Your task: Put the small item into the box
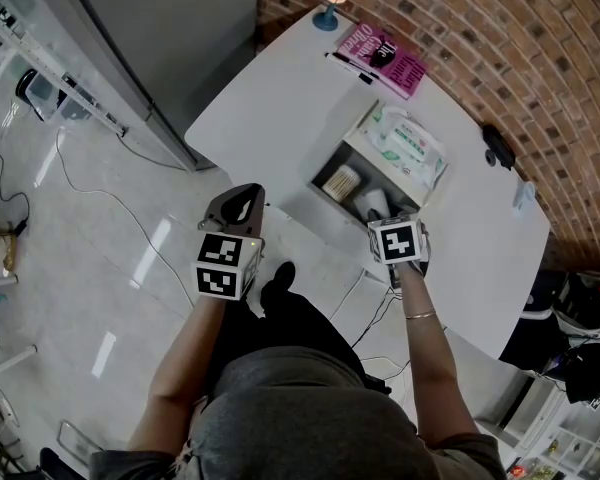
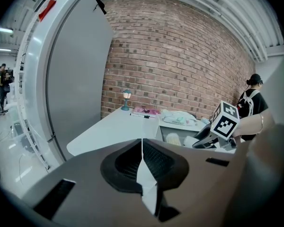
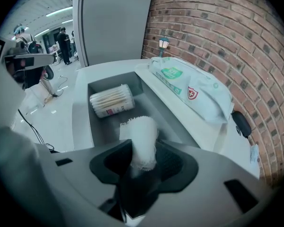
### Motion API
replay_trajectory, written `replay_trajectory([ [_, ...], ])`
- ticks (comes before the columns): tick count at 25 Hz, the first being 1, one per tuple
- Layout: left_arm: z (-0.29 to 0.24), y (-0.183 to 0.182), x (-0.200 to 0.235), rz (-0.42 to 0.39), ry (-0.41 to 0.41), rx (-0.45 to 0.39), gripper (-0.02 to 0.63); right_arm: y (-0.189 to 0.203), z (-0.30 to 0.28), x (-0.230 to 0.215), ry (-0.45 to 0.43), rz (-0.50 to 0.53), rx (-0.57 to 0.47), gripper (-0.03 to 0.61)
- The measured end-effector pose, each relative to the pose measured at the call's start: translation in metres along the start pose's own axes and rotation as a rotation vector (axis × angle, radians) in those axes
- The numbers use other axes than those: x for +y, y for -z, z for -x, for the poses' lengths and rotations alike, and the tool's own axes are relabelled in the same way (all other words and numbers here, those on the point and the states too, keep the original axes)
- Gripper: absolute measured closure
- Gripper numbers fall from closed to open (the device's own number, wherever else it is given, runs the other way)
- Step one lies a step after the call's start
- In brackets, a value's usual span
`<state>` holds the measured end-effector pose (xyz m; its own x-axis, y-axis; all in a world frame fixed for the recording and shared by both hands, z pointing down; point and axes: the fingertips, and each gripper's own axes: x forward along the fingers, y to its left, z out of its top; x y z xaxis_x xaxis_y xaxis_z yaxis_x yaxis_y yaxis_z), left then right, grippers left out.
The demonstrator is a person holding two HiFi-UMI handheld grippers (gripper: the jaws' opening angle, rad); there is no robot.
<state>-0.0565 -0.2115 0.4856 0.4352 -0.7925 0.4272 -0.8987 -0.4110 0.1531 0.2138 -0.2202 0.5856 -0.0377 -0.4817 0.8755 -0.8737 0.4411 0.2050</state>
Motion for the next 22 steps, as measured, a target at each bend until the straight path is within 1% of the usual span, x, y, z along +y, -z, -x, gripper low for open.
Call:
replay_trajectory([
  [8,0.005,0.002,-0.001,-0.007,0.01,0.002,0.588,-0.001,0.002,-0.002,0.031,-0.016,-0.015,0.408],
  [11,0.006,0.002,-0.002,-0.011,0.016,0.004,0.588,-0.001,0.003,-0.002,0.031,-0.03,-0.031,0.39],
  [14,0.007,0.001,-0.003,-0.018,0.023,0.005,0.588,-0.002,0.005,-0.001,0.018,-0.062,-0.06,0.382],
  [22,0.002,-0.002,-0.01,-0.038,0.051,0.007,0.588,-0.01,0.031,-0.008,0.045,-0.18,-0.177,0.388],
])
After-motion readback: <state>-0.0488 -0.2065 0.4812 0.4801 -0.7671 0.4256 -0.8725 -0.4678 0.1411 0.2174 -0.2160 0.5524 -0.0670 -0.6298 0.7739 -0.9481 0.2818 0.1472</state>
